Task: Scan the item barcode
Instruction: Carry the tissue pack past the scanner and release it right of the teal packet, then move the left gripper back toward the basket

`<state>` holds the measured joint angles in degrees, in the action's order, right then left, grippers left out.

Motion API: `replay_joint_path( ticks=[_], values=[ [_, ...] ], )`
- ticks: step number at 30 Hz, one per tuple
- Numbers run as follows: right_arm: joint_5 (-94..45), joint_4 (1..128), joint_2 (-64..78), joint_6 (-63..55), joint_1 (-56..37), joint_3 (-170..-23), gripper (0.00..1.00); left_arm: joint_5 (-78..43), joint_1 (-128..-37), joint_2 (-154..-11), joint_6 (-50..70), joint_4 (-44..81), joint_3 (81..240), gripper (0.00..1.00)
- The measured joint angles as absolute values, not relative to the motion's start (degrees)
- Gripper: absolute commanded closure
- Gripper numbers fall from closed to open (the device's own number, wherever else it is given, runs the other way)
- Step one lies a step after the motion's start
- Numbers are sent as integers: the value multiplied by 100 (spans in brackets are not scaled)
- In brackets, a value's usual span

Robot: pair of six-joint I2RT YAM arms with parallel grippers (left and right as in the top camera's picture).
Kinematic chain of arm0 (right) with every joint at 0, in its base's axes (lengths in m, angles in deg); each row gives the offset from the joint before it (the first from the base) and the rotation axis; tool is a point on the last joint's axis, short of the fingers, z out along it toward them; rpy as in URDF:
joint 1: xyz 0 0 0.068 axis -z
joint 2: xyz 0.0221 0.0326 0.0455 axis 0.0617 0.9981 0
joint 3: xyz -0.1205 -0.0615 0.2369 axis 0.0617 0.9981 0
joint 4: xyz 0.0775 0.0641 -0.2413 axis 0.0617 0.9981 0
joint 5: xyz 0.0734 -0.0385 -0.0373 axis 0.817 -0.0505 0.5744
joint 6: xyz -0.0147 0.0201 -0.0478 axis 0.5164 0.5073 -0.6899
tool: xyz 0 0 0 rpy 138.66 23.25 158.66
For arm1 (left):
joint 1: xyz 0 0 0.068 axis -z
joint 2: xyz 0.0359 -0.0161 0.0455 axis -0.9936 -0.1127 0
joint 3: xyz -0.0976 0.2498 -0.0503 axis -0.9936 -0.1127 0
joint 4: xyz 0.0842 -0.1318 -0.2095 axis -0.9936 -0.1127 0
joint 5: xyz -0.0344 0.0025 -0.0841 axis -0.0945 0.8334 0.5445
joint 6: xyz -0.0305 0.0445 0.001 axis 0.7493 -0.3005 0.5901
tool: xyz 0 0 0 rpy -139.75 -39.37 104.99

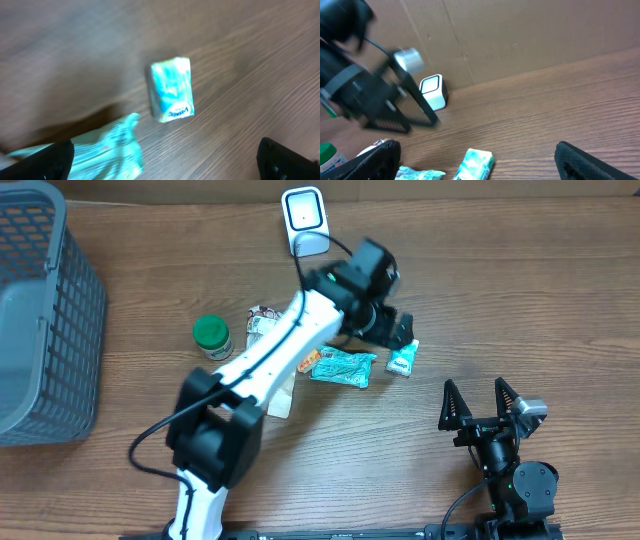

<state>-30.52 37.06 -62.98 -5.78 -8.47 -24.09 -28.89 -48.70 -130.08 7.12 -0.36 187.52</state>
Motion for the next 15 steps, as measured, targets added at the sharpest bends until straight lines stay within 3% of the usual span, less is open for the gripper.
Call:
replay_joint_path(
  ticks=[7,15],
  values=[
    [-3052,3704,-6298,-578,-844,-2409,0,-3212,-6127,-11966,498,-1380,19654,0],
    [-3050,3706,-6298,-578,-844,-2409,0,-4310,-8260,-10486,393,-2097,19888,0]
  ],
)
